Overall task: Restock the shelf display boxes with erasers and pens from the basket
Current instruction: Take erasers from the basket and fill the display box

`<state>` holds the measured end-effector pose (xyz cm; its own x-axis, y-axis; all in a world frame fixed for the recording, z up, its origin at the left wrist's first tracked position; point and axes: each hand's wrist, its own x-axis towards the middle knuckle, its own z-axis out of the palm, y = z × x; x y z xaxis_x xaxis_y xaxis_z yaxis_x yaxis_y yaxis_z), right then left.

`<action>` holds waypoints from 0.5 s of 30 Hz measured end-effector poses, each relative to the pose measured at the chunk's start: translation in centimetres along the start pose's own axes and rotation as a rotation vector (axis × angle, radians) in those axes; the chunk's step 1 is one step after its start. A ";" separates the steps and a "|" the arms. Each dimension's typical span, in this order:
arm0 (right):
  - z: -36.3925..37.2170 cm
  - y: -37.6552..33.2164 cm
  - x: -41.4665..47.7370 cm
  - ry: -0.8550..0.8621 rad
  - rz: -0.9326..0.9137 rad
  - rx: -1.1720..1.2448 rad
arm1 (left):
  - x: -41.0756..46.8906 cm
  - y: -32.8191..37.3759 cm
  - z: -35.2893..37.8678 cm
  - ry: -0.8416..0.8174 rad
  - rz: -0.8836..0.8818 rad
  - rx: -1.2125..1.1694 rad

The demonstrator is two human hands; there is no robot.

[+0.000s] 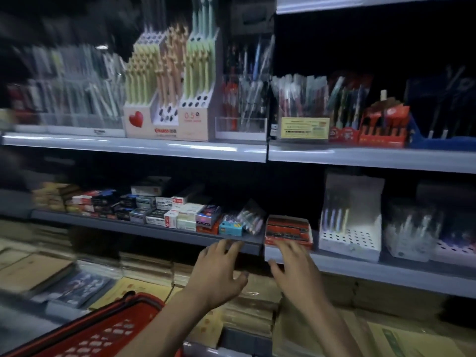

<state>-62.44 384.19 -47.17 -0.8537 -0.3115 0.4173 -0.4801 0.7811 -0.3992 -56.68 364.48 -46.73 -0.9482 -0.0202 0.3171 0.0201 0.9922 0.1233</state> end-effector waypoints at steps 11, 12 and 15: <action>4.1 -7.4 1.3 -0.152 -0.210 -0.014 | -6.9 -10.3 -4.8 -0.217 -0.066 0.398; 4.7 -8.3 1.3 -0.178 -0.234 -0.017 | -7.8 -11.3 -5.2 -0.230 -0.088 0.415; 6.5 -10.5 1.4 -0.252 -0.293 -0.008 | -10.6 -14.3 -5.9 -0.266 -0.155 0.430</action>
<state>-59.90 372.07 -47.71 -0.7037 -0.6445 0.2990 -0.7104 0.6430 -0.2861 -45.09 349.82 -46.32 -0.9785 -0.1945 0.0689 -0.2059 0.9422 -0.2643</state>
